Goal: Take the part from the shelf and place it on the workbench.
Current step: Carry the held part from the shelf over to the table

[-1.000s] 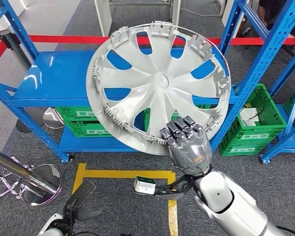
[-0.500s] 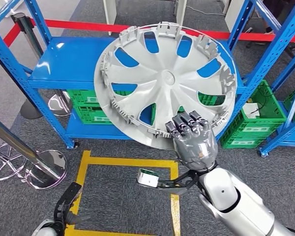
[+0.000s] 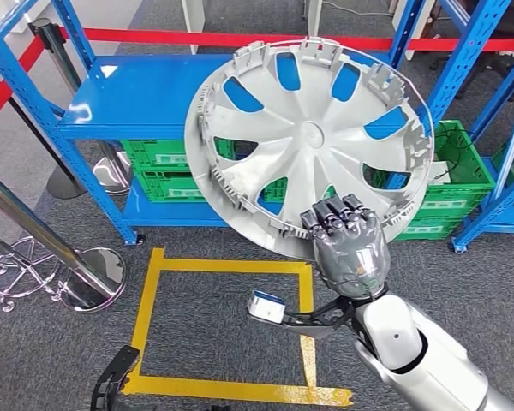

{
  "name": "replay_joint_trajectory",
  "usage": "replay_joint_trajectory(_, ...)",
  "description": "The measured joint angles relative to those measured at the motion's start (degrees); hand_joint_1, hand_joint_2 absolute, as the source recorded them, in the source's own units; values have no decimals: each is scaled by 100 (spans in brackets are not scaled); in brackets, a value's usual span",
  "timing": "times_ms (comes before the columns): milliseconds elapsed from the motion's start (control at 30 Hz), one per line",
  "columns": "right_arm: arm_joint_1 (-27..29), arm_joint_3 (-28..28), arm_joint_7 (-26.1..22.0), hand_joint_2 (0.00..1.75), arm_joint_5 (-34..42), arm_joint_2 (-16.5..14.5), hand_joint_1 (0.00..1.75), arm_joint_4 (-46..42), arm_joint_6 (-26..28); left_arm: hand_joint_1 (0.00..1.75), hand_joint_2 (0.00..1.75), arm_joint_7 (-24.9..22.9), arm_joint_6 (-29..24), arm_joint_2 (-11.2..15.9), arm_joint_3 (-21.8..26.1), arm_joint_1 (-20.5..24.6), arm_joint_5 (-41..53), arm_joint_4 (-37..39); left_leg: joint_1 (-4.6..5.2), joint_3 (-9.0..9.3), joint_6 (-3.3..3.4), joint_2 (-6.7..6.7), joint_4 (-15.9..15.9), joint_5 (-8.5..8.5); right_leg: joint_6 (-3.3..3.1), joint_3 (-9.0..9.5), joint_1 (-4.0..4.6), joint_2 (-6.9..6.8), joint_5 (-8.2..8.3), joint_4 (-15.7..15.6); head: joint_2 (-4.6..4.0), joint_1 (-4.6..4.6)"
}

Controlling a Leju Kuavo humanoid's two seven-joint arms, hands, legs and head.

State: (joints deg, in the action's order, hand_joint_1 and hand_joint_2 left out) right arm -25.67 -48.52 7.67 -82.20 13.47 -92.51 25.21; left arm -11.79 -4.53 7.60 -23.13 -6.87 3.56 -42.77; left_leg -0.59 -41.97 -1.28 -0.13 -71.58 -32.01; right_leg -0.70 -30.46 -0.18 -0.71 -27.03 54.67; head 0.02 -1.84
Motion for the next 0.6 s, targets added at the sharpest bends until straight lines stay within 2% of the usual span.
replay_joint_trajectory(33, 10, 2, 7, 175, -7, 7, 175, -1, 2, 0, 175, -3, 0, 3, -1, -1, 1, 8, -22, 22, -31, 1, -189, -18, 12, -85, -12, -7, 19, 61, -1, -2)
replay_joint_trajectory(67, 21, 6, 13, 175, -11, 15, 175, -2, 5, 0, 175, -5, -1, 3, -3, -2, 5, 14, -45, 140, -59, 1, -162, 69, 27, -171, -29, -12, 31, 131, -1, -2)
replay_joint_trajectory(100, 36, 13, 19, 175, -14, 25, 175, -4, 7, 0, 175, -7, -1, 3, -5, -2, 10, 18, -72, 348, -90, 2, 74, 204, 44, -254, -49, -13, 40, 205, 0, -2)
replay_joint_trajectory(167, 66, 41, 33, 175, -15, 48, 175, -26, 13, 0, 175, -11, -7, -1, -20, 12, 30, 19, -100, 818, -128, -9, 777, 310, 102, -421, -66, -11, 58, 353, 0, -10)
replay_joint_trajectory(200, 84, 61, 44, 175, -16, 57, 175, -44, 16, 0, 175, -18, -10, -2, -37, 21, 43, 18, -99, 962, -111, -18, 1035, 296, 141, -488, -63, -8, 79, 407, 0, -15)
replay_joint_trajectory(233, 101, 80, 55, 175, -18, 67, 175, -63, 19, 0, 175, -30, -14, -4, -62, 29, 59, 16, -85, 1018, -77, -27, 1170, 255, 185, -539, -56, -6, 109, 438, 0, -20)
replay_joint_trajectory(300, 137, 109, 73, 175, -28, 89, 175, -83, 22, 0, 175, -76, -20, -5, -125, 29, 97, 13, -67, 979, 38, -27, 1204, 293, 262, -592, -60, -3, 176, 449, 0, -21)
replay_joint_trajectory(333, 154, 120, 78, 175, -36, 104, 175, -86, 24, 0, 175, -98, -25, -6, -157, 29, 111, 11, -66, 943, 100, -17, 1210, 337, 293, -622, -69, 1, 132, 471, 0, -20)
replay_joint_trajectory(367, 166, 130, 80, 175, -43, 116, 175, -92, 26, 0, 175, -117, -30, -6, -189, 33, 123, 8, -67, 895, 169, -4, 1218, 391, 317, -672, -77, 9, -10, 568, 0, -9)
replay_joint_trajectory(433, 177, 147, 81, 175, -49, 137, 175, -107, 28, 0, 175, -132, -43, -5, -244, 57, 127, -3, -54, 766, 268, 15, 1228, 510, 342, -813, -83, 29, -537, 1067, 0, 18)
replay_joint_trajectory(467, 179, 151, 80, 175, -52, 142, 175, -113, 28, 0, 175, -139, -49, -2, -264, 71, 128, -8, -39, 688, 290, 17, 1226, 572, 344, -881, -81, 37, -807, 1434, 0, 32)
replay_joint_trajectory(500, 180, 152, 80, 175, -54, 146, 175, -115, 26, 0, 175, -144, -53, 3, -281, 83, 129, -10, -21, 608, 298, 18, 1224, 637, 341, -911, -77, 40, -973, 1767, 0, 37)
replay_joint_trajectory(533, 179, 151, 79, 175, -57, 147, 175, -115, 23, 0, 175, -152, -57, 12, -297, 96, 131, -11, -4, 524, 303, 18, 1221, 704, 329, -886, -70, 43, -1000, 1985, 0, 41)
replay_joint_trajectory(567, 173, 151, 79, 175, -61, 148, 175, -115, 20, 0, 175, -159, -60, 25, -319, 108, 133, -12, 12, 439, 304, 18, 1219, 773, 306, -782, -60, 45, -898, 2035, 0, 42)
replay_joint_trajectory(600, 162, 149, 79, 175, -64, 148, 175, -114, 15, 0, 175, -163, -61, 39, -346, 123, 134, -12, 26, 357, 303, 15, 1218, 843, 270, -594, -46, 48, -718, 1896, 0, 42)
